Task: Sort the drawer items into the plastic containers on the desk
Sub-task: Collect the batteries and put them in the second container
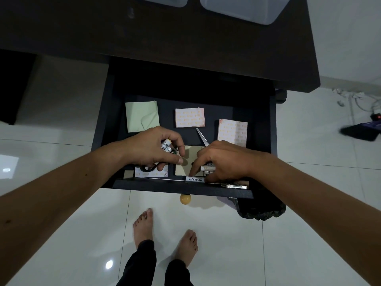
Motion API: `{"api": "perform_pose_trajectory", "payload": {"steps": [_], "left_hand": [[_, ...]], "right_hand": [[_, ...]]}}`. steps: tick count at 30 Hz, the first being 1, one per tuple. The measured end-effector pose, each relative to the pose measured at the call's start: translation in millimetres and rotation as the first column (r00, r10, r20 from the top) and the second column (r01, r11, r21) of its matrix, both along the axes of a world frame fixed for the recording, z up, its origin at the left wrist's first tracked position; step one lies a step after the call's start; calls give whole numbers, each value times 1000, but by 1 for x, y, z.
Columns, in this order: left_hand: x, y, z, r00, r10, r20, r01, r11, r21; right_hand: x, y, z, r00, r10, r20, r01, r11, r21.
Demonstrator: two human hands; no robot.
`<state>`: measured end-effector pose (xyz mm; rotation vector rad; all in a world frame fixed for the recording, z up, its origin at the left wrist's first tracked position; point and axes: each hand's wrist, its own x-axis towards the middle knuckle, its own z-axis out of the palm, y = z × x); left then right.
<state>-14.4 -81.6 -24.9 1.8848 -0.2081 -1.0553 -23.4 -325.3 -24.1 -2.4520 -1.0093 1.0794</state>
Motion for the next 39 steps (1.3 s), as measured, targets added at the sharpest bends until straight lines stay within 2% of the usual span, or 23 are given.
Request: {"api": "perform_pose_trajectory", "payload": {"steps": [8, 15, 25, 32, 39], "left_hand": [[0, 2, -1, 1000, -5, -1, 5, 1000, 7], [-1, 1, 1, 1000, -21, 2, 21, 999, 29], [2, 0, -1, 1000, -10, -6, 10, 1000, 27], [2, 2, -1, 999, 34, 39, -35, 999, 21], [3, 4, -4, 996, 32, 84, -35, 999, 34]], "right_hand": [[1, 0, -4, 999, -41, -3, 41, 998, 41], [-1, -3, -10, 995, -96, 4, 95, 986, 140], [0, 11, -11, 976, 158, 149, -171, 982, 79], [3, 18, -10, 987, 122, 106, -134, 984, 114], [8, 30, -11, 974, 204, 95, -212, 974, 84]]}}
